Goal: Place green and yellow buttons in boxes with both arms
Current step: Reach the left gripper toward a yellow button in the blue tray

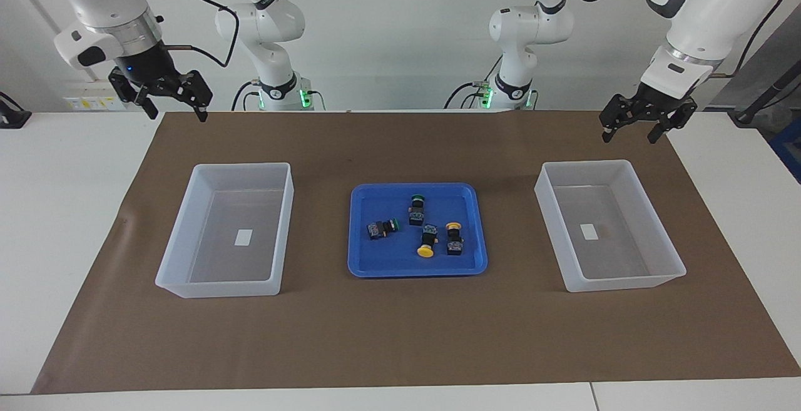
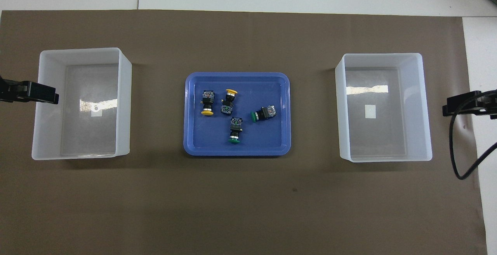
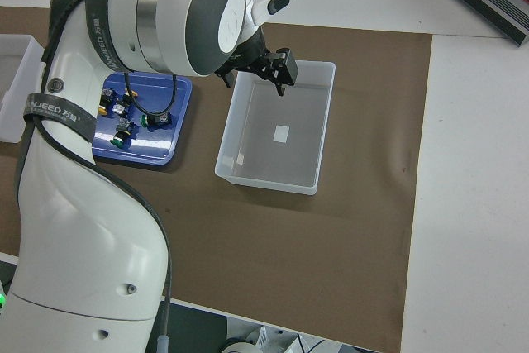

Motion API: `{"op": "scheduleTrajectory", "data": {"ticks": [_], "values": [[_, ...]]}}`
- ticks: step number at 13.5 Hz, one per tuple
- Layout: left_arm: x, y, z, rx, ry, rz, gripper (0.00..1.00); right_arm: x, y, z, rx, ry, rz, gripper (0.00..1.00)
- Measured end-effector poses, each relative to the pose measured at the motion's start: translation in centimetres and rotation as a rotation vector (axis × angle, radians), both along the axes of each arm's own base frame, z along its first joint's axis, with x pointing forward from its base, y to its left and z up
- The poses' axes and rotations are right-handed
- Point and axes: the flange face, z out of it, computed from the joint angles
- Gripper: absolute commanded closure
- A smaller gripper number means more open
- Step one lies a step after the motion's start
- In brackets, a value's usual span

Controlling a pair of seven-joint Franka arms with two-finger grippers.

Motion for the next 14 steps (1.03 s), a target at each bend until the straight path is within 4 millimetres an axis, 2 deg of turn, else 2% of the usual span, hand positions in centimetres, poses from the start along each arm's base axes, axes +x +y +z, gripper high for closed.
{"op": "scheduleTrajectory", "data": {"ticks": [7,11,14], "values": [[-0.1,-0.3,-0.3,0.000,0.013,-0.005,0.00,0.0,0.1,0.0,0.000,0.000,0.002,0.00],[-1.3,-0.3,-2.6,0.001,0.058,-0.006,0.00,0.0,0.1,0.0,0.000,0.000,0.002,0.00],[-1.5,-0.4,-2.9,0.000,0.029,-0.008,0.00,0.0,0.1,0.0,0.000,0.000,0.002,0.00]]}}
